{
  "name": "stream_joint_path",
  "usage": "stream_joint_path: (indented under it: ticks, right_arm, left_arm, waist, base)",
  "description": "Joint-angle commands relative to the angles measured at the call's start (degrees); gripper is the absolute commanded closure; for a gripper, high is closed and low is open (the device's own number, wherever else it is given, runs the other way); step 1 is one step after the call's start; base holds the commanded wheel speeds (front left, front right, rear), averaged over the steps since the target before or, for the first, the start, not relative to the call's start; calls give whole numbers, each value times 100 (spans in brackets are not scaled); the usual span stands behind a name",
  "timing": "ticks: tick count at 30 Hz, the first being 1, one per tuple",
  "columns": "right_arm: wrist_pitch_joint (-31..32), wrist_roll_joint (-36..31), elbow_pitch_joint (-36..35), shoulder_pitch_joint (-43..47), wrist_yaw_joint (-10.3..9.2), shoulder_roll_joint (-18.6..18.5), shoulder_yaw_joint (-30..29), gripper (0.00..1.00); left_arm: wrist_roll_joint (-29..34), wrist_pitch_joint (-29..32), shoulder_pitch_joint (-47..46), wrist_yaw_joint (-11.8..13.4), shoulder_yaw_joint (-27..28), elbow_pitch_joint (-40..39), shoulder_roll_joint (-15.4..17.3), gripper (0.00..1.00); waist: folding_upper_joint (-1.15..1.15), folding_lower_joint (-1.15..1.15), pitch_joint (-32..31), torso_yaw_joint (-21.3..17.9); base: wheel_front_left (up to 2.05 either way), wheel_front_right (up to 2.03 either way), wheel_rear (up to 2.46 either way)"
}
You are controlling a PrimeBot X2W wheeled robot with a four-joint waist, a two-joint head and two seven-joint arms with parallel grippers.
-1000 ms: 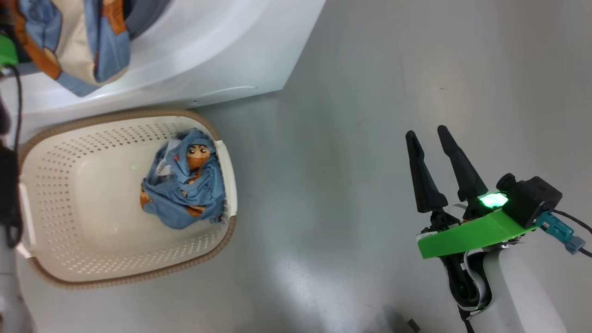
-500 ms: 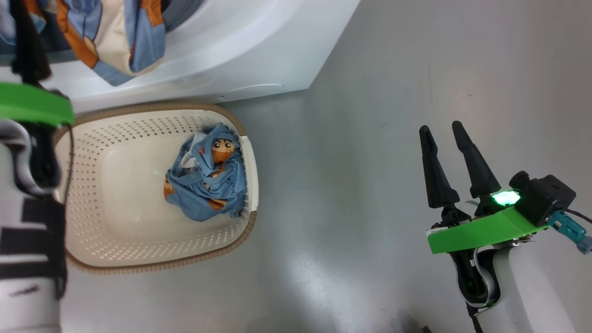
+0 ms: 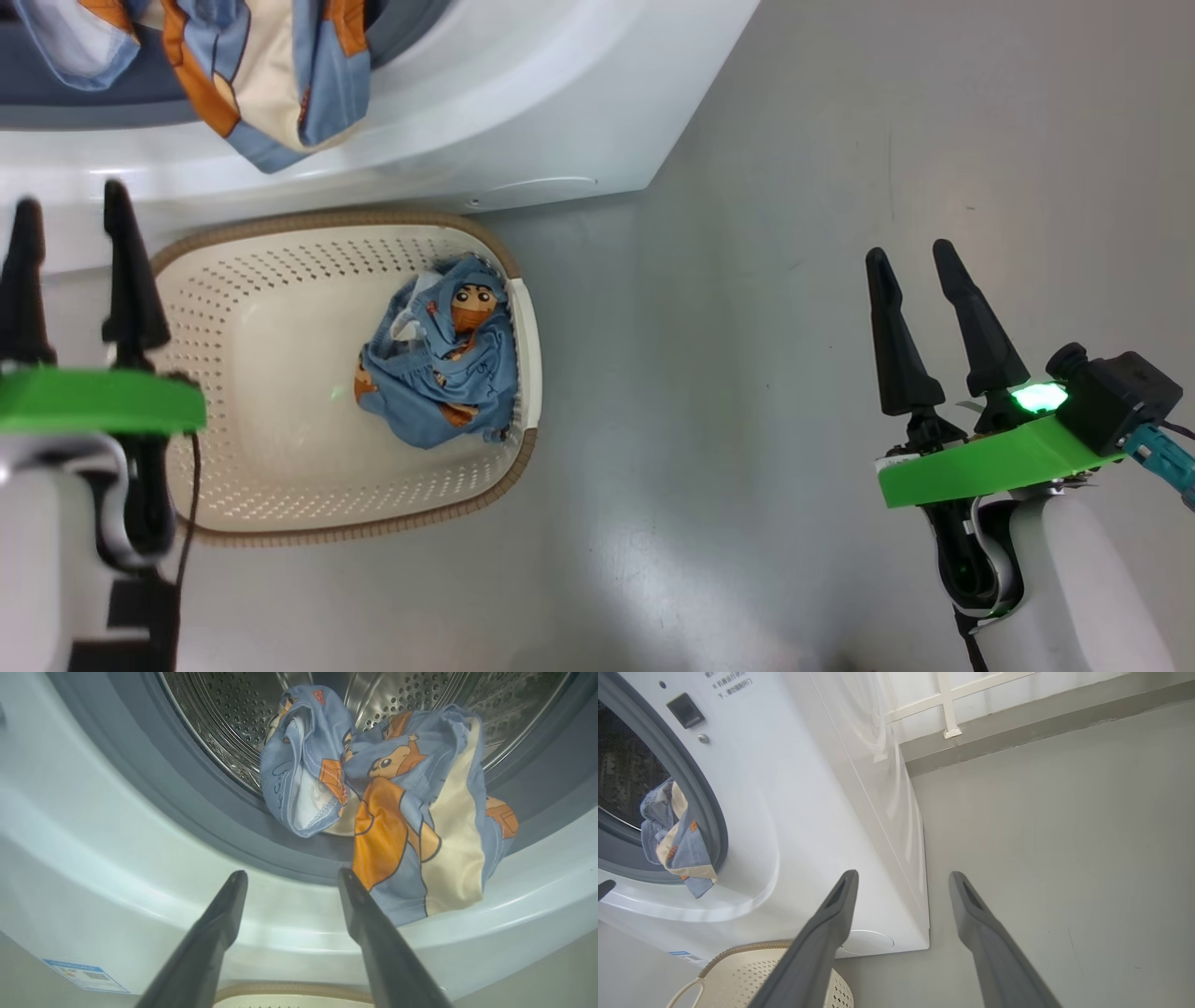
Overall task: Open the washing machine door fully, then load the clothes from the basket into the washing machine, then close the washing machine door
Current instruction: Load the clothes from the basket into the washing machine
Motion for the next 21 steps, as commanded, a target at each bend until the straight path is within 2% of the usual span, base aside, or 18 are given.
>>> stream_joint_path:
  ticks: [1, 8, 21]
  right_arm:
    - [-27, -58, -145, 134, 9, 6, 112, 0]
    - [-27, -55, -127, 174, 9, -16, 129, 0]
    - [-27, -24, -76, 187, 9, -34, 185, 0]
  left_arm:
    - [78, -29, 198, -14, 220, -207, 157, 0]
    - [246, -29, 897, -14, 446, -711, -131, 0]
    - [332, -29, 988, -14, 441, -790, -164, 0]
  waist:
    - [0, 0, -15, 5]
    - [0, 0, -75, 17]
    - [0, 0, -147, 34]
  base:
    - [0, 0, 0]
    - [0, 0, 0]
    - [0, 0, 0]
